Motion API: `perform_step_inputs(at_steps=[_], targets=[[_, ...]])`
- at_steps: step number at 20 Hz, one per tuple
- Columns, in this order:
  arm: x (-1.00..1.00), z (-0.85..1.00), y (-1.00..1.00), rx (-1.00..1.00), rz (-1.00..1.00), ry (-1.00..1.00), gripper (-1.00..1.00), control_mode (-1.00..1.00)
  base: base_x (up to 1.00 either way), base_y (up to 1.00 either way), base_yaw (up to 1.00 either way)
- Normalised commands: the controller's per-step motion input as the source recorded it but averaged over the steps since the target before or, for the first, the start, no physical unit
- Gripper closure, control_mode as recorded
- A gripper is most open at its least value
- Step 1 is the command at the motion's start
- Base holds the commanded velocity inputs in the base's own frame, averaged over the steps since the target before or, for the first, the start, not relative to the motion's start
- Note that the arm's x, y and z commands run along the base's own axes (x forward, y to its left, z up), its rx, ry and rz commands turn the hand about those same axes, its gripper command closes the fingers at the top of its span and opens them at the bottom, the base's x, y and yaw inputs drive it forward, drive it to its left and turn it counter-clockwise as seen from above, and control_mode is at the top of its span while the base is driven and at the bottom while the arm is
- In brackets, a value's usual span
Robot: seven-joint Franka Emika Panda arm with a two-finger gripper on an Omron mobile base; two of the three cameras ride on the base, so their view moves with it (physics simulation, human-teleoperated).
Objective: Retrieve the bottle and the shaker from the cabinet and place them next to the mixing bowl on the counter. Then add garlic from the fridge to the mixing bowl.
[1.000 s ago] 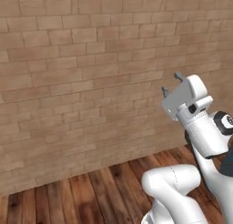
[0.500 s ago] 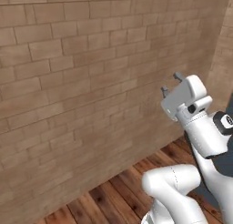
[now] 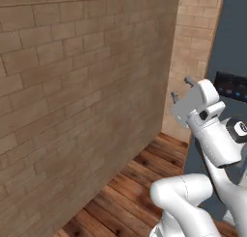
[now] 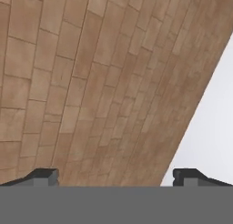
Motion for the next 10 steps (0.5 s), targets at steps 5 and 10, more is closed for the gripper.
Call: perform_step_inputs(at_steps=[5,10], targets=[[0.00,0.00,0.00,0.00,0.00,0.00,-1.00,1.00,0.02,-0.23,-0.42],[0.00,0.00,0.00,0.00,0.00,0.00,-1.00,1.00,0.00,-0.26,-0.40]])
